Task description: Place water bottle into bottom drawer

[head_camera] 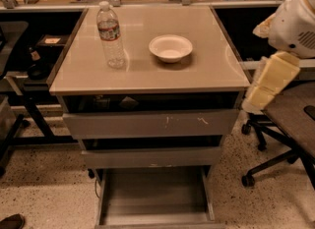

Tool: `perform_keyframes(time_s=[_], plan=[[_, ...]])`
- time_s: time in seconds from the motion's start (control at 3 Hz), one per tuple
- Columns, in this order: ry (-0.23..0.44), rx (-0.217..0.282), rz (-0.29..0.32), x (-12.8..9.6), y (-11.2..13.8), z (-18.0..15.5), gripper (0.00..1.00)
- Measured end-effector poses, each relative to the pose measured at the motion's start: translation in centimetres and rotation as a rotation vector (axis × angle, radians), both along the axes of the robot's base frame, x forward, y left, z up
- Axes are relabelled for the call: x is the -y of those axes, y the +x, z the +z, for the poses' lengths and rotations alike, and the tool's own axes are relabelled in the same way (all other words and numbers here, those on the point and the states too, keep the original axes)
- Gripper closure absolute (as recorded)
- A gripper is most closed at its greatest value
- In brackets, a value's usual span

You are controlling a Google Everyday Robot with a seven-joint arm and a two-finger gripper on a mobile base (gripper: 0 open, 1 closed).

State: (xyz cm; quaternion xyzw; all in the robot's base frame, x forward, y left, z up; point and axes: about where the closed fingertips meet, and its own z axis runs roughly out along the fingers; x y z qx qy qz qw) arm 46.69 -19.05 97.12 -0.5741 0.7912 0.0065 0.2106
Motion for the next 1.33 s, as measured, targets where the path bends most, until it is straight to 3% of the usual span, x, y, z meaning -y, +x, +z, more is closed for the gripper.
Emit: perform_keyframes(time_s=[0.67, 1.33], plan=[[0.179, 0.009, 0.023, -6.2, 7.1, -0.4, 0.0], [0.295, -0.001, 0.099, -12.2, 12.4, 0.9, 0.0]])
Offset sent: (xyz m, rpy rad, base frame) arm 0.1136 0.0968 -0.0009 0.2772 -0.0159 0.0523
